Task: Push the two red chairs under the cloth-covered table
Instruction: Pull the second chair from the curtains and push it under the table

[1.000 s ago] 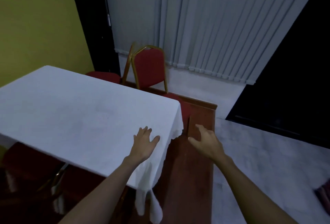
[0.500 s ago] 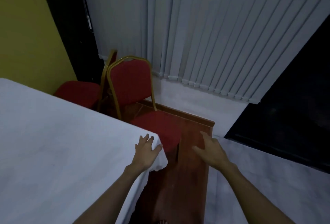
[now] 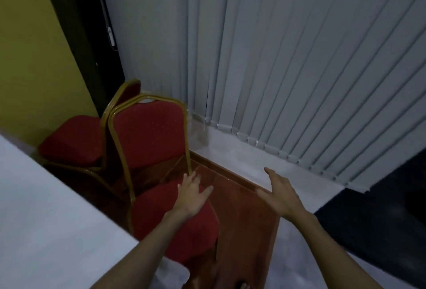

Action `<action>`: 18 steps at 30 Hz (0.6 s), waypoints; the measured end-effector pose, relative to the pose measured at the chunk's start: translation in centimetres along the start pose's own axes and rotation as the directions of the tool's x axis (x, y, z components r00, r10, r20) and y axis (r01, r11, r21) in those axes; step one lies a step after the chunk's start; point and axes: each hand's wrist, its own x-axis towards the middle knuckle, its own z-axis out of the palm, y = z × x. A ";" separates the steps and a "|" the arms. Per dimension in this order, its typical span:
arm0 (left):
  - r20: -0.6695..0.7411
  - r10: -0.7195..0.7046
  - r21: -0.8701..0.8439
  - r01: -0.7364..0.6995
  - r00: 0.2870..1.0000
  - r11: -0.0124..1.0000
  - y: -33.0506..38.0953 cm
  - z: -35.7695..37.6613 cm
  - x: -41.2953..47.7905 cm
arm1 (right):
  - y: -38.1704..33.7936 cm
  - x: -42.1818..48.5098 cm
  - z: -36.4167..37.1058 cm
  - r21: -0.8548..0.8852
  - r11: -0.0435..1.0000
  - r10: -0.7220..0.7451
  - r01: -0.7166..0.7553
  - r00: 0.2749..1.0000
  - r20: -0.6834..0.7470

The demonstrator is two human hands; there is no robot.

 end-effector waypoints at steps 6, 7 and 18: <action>-0.133 -0.142 -0.082 0.132 0.981 0.988 4.2 1.0 8.9 | 2.2 14.8 -4.3 -0.036 0.981 -0.182 0.189 0.971 0.152; -0.150 -0.166 -0.088 0.154 0.975 0.984 4.5 0.9 10.0 | 2.2 17.0 -4.6 -0.027 0.975 -0.211 0.219 0.961 0.177; -0.294 -0.372 -0.204 0.322 0.881 0.925 4.9 -2.3 26.6 | -2.4 40.9 -3.4 0.096 0.862 -0.493 0.498 0.777 0.391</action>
